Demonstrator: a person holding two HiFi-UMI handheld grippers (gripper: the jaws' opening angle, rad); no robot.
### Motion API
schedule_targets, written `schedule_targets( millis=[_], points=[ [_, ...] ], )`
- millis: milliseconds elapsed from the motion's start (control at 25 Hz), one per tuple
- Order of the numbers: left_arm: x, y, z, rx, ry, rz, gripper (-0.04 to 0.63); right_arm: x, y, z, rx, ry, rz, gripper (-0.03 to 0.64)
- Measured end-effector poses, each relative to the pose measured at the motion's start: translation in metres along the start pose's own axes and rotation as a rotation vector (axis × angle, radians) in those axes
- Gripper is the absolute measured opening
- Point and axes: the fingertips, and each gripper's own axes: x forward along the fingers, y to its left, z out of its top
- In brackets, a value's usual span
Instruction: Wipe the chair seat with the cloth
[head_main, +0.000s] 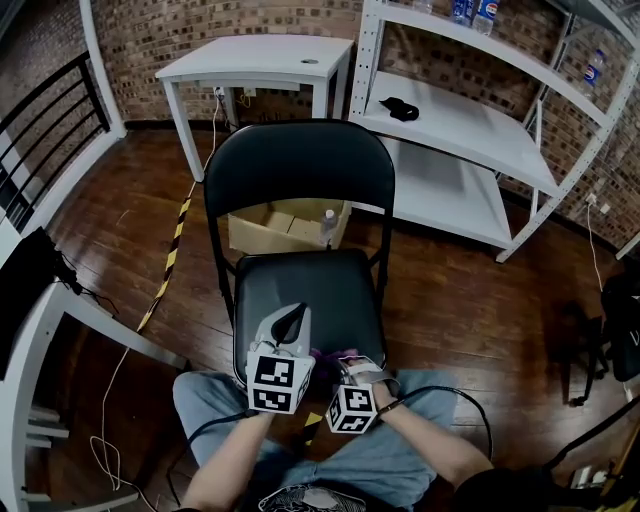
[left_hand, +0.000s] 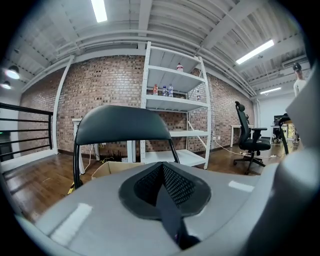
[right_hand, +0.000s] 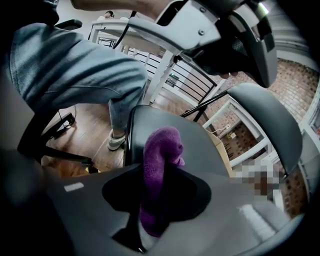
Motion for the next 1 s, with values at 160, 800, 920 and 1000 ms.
schedule_targets(
  millis=[160, 800, 920, 1000],
  points=[
    [0.010, -0.001, -0.004, 0.007, 0.021, -0.005, 0.005, -0.003, -0.010, 0.002, 0.025, -0.034, -0.027, 0.114],
    [0.069, 0.010, -0.010, -0.066, 0.089, 0.002, 0.005, 0.054, -0.249, -0.084, 0.168, 0.185, -0.243, 0.115],
    [0.075, 0.018, -0.009, -0.075, 0.085, 0.005, 0.006, 0.069, -0.273, -0.098, 0.179, 0.247, -0.258, 0.117],
    [0.077, 0.028, -0.011, -0.084, 0.090, 0.015, 0.006, 0.078, -0.286, -0.100, 0.197, 0.268, -0.270, 0.117]
  ],
)
